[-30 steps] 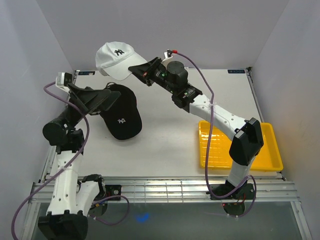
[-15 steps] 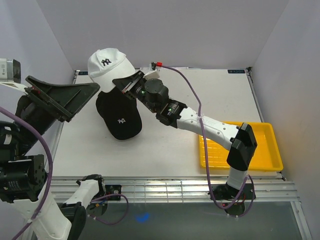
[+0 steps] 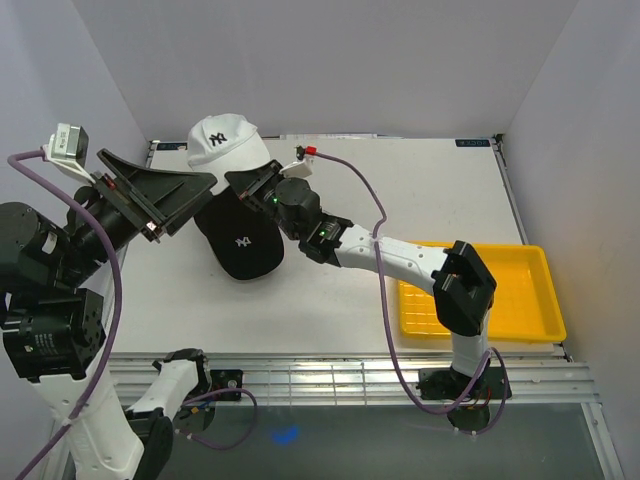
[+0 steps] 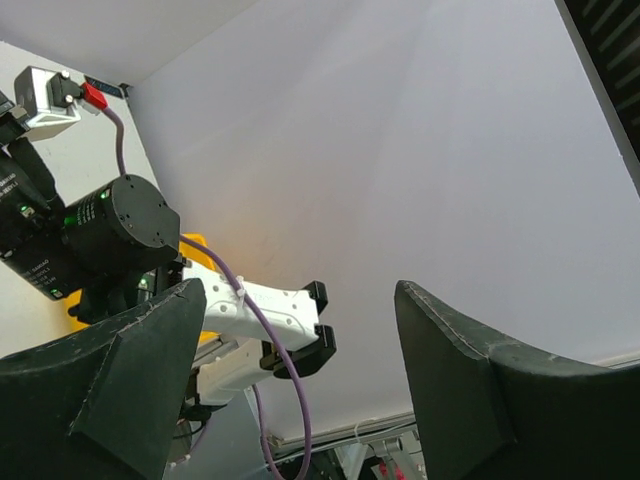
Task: Stack the hats
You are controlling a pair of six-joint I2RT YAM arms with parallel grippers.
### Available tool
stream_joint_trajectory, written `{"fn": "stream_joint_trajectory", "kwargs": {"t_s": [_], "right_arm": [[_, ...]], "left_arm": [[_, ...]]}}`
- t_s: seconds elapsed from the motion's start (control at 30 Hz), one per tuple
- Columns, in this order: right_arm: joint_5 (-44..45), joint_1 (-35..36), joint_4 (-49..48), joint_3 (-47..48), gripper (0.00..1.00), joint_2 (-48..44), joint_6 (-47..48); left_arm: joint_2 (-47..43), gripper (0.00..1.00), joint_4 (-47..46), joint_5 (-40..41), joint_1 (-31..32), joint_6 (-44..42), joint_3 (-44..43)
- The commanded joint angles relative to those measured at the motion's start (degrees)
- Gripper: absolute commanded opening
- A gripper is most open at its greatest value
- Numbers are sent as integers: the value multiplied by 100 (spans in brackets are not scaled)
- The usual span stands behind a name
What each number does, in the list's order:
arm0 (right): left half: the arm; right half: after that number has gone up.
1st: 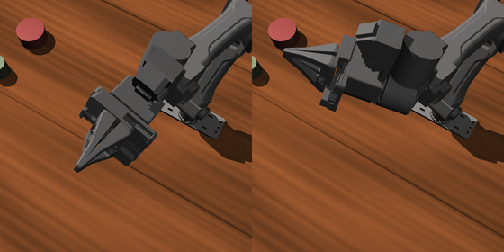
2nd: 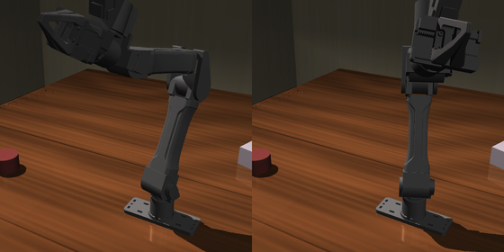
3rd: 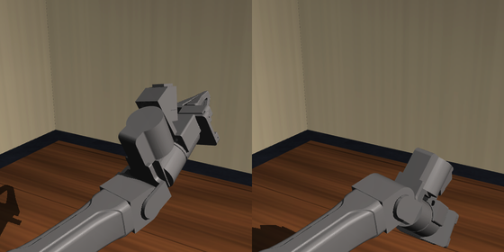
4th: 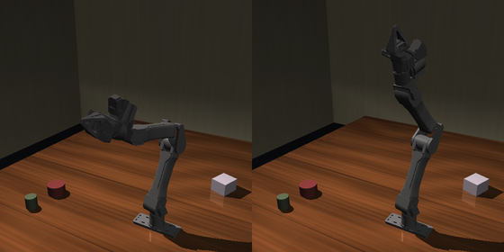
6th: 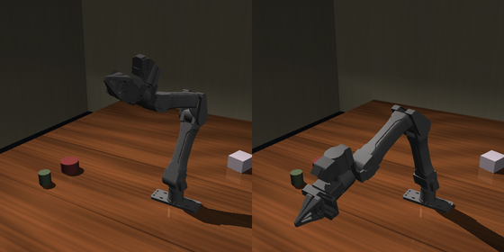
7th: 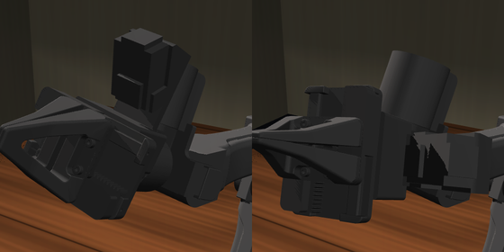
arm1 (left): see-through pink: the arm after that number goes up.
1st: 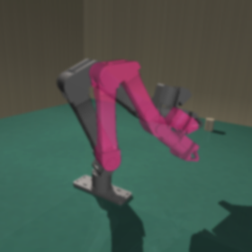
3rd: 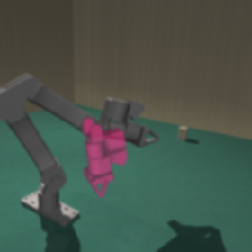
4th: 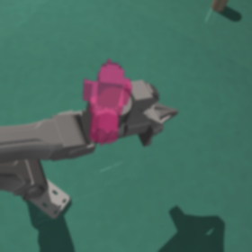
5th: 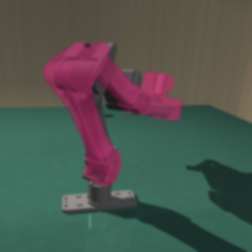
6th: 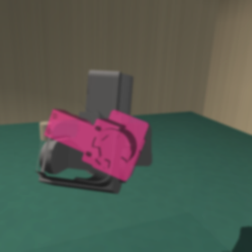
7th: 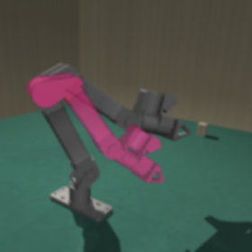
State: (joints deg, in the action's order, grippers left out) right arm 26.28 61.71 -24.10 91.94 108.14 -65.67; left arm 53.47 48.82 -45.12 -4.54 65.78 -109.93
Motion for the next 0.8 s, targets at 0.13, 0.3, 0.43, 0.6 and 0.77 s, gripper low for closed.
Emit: {"fn": "stream_joint_trajectory", "kwargs": {"t_s": [0.13,0.3,0.43,0.6,0.77], "right_arm": [[246,139,-798,-220,8,-12,-104],[360,315,-728,-264,8,32,-104],[412,385,-763,-431,8,6,-218],[536,491,-921,-712,8,-47,-350],[650,508,-1017,-914,8,-144,-429]], "left_arm": [[-197,87,-285,-146,5,-30,481],[-179,86,-311,-190,5,-48,516],[-214,87,-311,-225,5,-65,613],[-241,86,-329,-260,5,-109,674],[-250,87,-329,-322,-3,-153,736]]}}
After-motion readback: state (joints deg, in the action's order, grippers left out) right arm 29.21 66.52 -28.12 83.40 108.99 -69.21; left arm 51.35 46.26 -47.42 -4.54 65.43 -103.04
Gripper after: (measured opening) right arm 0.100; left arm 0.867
